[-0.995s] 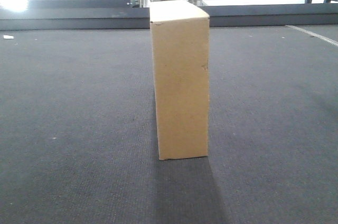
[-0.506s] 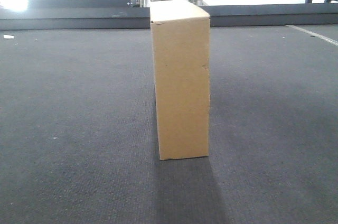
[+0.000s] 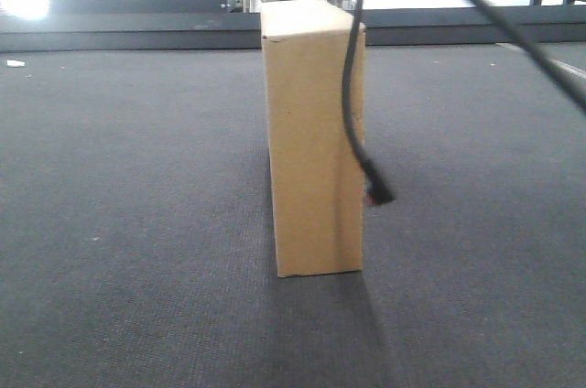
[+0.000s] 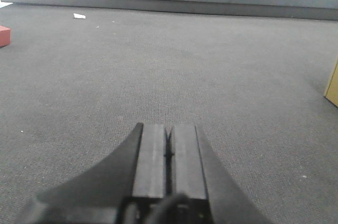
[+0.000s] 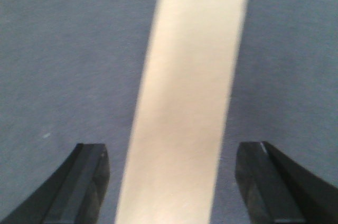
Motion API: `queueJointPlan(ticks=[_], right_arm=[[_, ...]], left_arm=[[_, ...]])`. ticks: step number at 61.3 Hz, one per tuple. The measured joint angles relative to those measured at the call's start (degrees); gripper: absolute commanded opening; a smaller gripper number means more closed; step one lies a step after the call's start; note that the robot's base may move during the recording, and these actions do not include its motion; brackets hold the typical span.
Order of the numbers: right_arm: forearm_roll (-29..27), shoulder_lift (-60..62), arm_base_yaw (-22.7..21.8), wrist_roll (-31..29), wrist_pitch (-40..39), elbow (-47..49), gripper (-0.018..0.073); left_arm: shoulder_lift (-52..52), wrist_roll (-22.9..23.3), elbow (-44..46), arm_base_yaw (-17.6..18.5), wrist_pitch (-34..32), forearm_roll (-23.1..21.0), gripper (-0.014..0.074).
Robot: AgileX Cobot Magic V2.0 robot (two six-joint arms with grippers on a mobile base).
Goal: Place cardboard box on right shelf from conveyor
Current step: 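Lower the right gripper around the cardboard box top and close it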
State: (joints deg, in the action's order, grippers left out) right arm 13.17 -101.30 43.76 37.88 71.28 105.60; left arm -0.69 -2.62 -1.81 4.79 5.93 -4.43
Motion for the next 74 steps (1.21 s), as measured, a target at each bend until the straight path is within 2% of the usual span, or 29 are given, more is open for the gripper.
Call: queueJointPlan(ticks=[74], right_arm=[[-0.07,-6.66,-0.74,1.45,-1.38,0.02,0.0580]], left_arm=[[0.00,0.00,0.00,0.00,0.00,0.00,-0.0116]])
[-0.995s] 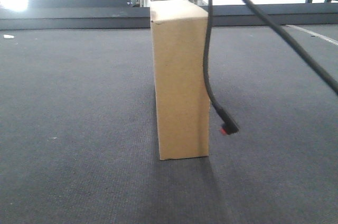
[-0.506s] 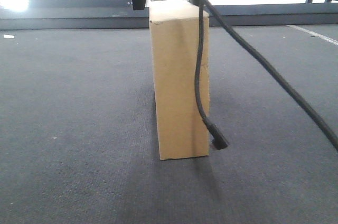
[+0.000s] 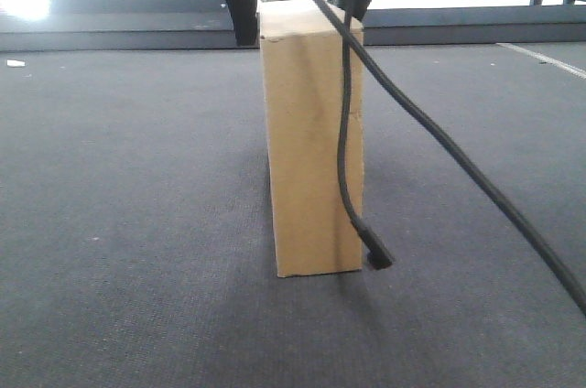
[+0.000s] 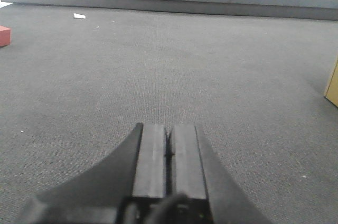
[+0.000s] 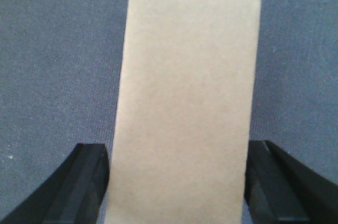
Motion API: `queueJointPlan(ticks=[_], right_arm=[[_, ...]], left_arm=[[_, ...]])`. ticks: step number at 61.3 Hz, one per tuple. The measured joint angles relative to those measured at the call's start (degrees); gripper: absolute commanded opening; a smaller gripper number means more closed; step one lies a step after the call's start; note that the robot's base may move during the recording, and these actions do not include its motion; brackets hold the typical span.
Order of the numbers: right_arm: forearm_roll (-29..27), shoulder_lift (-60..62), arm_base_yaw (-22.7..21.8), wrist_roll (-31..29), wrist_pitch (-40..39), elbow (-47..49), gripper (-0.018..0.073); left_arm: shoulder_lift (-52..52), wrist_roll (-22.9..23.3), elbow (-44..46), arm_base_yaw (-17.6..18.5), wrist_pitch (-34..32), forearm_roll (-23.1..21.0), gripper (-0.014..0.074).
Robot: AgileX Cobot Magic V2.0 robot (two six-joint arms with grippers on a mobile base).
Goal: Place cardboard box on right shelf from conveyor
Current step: 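Lower the right gripper around the cardboard box top and close it, then lift the cardboard box off the conveyor with the right gripper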
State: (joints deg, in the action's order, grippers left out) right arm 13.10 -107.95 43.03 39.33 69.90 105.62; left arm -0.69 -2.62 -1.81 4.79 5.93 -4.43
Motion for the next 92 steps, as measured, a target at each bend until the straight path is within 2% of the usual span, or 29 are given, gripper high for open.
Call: queueJointPlan(ticks=[5,17,22,37,53,63,77,92], right_arm=[[-0.10,-0.25,-0.14,0.00,0.27,0.00,0.0523],[-0.23,-0.33,-0.68,0.00,0.31,-0.12,0.0226],[-0.33,-0.33,-0.82,0.00,0.19,-0.24,0.0160],[-0.79,1.31,-2.40,-0.75,-0.32,-1.09,0.0154],[-0.69,11.93,-7.38,-6.57,-4.14,-6.03,0.0154],[-0.45,22.43,-12.58,-9.13,-8.56,-18.09,0.0154],[-0.23,41.31,-19.80,-10.68,-18.70,-38.25,0.0154],[-0.10,63.73,-22.18,-11.17,-24.41,-53.38,0.0154]], left_arm=[[0.00,0.00,0.00,0.00,0.00,0.00,-0.0116],[0.00,0.00,0.00,0.00,0.00,0.00,-0.0116],[0.00,0.00,0.00,0.00,0.00,0.00,-0.0116],[0.00,0.00,0.00,0.00,0.00,0.00,-0.0116],[0.00,0.00,0.00,0.00,0.00,0.00,-0.0116],[0.00,0.00,0.00,0.00,0.00,0.00,-0.0116],[0.00,0.00,0.00,0.00,0.00,0.00,-0.0116],[0.00,0.00,0.00,0.00,0.00,0.00,-0.0116]])
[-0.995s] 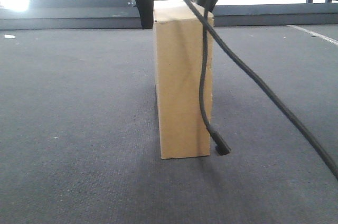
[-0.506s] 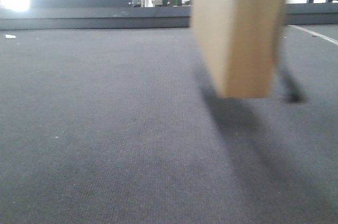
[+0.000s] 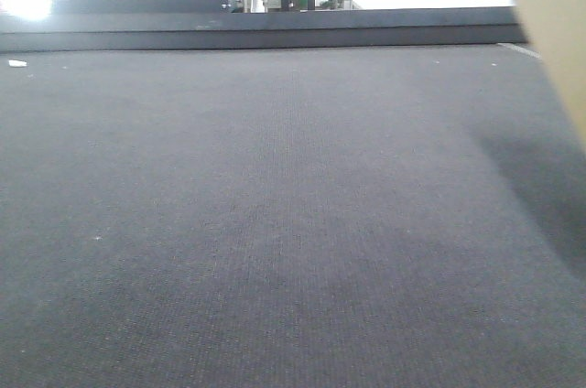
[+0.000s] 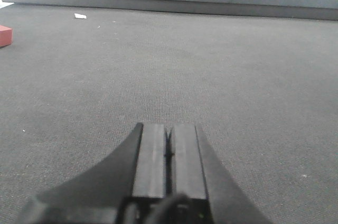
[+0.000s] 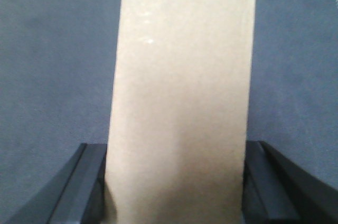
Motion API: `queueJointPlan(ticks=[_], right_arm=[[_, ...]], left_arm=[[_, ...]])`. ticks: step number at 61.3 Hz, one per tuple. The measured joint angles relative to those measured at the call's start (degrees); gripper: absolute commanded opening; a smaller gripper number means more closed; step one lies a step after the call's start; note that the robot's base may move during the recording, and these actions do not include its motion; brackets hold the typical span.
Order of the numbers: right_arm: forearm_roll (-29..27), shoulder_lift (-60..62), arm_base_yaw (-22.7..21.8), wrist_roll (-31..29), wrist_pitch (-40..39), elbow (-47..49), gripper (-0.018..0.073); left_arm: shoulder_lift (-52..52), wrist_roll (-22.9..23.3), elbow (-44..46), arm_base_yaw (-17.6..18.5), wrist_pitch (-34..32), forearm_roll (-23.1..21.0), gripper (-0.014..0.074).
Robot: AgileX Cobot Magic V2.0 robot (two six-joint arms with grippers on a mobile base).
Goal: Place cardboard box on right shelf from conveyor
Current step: 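Lift the cardboard box off the conveyor with the right gripper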
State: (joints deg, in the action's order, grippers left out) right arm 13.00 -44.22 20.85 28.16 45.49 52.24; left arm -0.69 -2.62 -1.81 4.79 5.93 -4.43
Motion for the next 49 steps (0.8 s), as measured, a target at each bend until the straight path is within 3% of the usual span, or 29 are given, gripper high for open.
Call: queueJointPlan(ticks=[24,49], right_arm=[[0.00,24.71,-0.08,-0.27,0.73,-4.30,0.0154],[0.00,27.15,-0.08,-0.31,1.80,-4.30,0.0154]], left_arm=[[0.00,0.00,0.00,0.00,0.00,0.00,-0.0116],[0.00,0.00,0.00,0.00,0.00,0.00,-0.0116]])
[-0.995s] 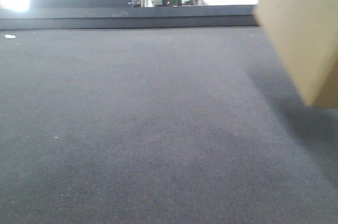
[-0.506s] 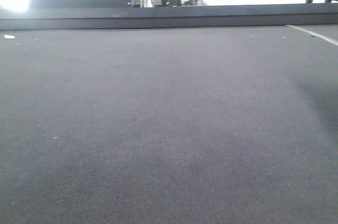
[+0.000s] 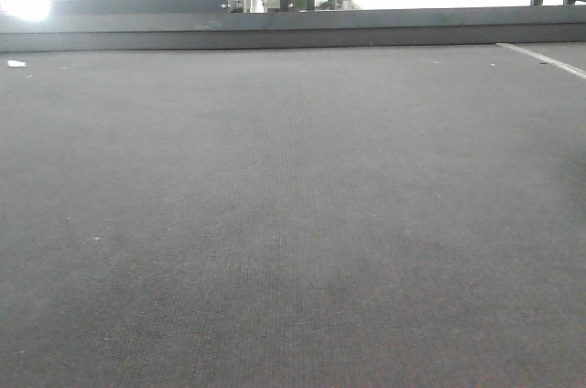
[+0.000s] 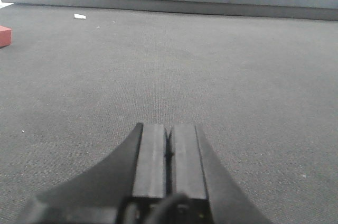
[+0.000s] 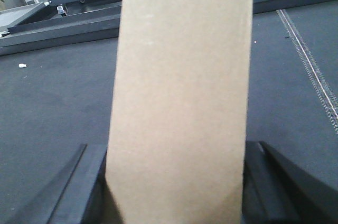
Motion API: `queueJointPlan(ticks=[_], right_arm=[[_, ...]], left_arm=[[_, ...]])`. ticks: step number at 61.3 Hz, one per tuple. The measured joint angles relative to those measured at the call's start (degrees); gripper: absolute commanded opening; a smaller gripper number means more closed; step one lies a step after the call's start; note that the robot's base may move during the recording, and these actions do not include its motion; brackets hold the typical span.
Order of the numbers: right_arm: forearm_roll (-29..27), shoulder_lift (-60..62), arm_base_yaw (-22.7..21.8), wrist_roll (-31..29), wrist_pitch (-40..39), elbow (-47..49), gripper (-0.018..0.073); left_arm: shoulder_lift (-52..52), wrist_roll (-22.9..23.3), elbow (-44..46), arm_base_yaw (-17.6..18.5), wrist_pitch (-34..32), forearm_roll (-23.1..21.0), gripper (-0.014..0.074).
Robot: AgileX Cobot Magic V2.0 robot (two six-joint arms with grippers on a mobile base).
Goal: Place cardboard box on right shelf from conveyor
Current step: 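Lift the cardboard box off the conveyor with the right gripper, then drive the base away from the conveyor holding the box in the right gripper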
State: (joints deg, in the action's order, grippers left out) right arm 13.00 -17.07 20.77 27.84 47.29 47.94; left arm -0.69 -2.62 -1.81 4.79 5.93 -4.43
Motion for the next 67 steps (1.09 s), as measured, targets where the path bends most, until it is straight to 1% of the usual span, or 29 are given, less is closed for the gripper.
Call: queueJointPlan(ticks=[67], right_arm=[[0.00,0.00,0.00,-0.09,0.69,0.00,0.0153]], left_arm=[[0.00,0.00,0.00,0.00,0.00,0.00,-0.0116]])
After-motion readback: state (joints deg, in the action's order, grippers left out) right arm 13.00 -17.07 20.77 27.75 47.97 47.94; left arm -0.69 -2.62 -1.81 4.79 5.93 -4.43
